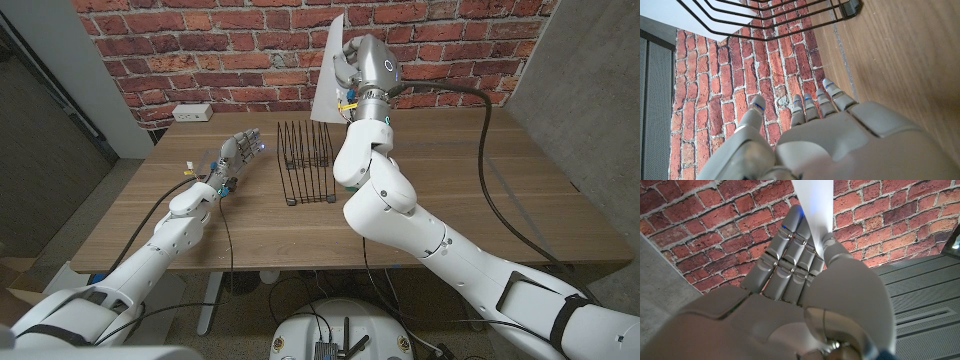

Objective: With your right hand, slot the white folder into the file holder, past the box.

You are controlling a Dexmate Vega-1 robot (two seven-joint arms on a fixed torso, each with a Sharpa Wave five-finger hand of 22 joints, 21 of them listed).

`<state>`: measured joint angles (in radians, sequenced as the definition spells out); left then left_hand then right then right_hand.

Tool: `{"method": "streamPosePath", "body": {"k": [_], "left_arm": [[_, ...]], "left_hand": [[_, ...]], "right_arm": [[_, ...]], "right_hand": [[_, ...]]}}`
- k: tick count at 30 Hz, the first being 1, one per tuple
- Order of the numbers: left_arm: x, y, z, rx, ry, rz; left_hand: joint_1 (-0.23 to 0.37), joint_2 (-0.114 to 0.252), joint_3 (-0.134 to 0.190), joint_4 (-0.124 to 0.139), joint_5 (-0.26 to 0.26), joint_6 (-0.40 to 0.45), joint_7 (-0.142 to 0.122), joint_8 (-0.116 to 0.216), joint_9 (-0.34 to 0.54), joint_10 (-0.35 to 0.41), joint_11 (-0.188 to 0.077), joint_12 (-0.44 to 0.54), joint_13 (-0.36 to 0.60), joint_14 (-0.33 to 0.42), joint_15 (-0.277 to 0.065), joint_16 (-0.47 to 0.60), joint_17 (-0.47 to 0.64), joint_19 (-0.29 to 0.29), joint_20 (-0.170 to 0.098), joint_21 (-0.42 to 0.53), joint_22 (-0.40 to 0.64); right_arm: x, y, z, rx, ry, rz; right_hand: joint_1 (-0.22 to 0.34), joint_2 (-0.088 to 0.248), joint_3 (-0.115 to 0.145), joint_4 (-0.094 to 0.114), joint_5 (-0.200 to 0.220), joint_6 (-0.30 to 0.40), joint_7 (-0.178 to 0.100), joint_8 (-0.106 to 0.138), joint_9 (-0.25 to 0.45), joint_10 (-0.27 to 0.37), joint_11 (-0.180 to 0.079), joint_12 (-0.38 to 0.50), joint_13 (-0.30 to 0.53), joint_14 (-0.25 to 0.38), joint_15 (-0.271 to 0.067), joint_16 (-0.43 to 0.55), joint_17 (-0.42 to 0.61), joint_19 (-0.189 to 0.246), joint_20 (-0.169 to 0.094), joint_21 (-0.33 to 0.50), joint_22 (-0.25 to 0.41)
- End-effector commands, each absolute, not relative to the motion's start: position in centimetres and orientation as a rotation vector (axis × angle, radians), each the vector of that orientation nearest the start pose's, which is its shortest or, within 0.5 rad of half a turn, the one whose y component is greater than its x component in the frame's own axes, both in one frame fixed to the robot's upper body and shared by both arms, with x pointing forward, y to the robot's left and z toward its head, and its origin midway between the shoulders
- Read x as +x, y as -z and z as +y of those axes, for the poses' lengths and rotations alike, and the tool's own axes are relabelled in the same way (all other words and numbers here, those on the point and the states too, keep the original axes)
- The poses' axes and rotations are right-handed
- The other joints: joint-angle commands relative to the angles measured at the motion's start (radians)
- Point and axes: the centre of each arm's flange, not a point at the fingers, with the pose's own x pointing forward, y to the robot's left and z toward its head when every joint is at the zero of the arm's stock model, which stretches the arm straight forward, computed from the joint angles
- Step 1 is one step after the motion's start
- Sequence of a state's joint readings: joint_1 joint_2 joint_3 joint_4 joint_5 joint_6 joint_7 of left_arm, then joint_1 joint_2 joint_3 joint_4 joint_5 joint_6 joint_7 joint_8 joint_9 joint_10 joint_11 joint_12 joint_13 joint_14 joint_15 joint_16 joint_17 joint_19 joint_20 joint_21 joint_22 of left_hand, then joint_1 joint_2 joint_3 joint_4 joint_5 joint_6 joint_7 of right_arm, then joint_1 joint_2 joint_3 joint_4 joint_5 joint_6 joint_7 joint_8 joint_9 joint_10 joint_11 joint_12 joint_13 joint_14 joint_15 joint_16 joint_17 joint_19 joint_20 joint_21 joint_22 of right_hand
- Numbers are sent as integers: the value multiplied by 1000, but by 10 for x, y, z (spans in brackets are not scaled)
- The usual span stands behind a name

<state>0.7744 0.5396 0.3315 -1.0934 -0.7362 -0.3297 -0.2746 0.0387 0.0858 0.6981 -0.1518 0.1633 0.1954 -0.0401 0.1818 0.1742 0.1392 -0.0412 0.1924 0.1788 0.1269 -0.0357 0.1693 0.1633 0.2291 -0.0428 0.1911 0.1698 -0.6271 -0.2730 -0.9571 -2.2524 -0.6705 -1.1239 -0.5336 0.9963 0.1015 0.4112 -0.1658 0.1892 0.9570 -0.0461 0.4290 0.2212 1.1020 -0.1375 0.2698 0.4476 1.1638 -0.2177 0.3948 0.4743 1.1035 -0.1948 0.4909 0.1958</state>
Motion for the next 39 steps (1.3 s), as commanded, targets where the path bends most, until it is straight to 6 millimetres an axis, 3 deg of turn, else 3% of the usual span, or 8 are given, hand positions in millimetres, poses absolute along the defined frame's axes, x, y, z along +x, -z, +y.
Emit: {"method": "streamPosePath", "body": {"k": [1,39], "left_arm": [[672,36,349,-42,279,-559],[689,26,344,-38,310,-561]], "left_hand": [[2,25,5,0,7,7,3,3,6,9,3,2,2,9,-44,4,0,9,-51,3,3],[1,24,5,0,7,8,2,3,6,9,4,2,2,9,-44,4,0,10,-51,3,3]], "right_arm": [[414,-125,-29,-747,513,-845],[417,-105,-15,-741,567,-811]], "right_hand": [[9,-2,6,0,9,5,-3,0,5,12,-2,-3,4,2,-4,-2,3,-3,2,6,0],[7,-6,8,-1,10,9,-2,-3,6,15,-2,-12,7,6,-4,-8,10,-6,5,21,-2]]}}
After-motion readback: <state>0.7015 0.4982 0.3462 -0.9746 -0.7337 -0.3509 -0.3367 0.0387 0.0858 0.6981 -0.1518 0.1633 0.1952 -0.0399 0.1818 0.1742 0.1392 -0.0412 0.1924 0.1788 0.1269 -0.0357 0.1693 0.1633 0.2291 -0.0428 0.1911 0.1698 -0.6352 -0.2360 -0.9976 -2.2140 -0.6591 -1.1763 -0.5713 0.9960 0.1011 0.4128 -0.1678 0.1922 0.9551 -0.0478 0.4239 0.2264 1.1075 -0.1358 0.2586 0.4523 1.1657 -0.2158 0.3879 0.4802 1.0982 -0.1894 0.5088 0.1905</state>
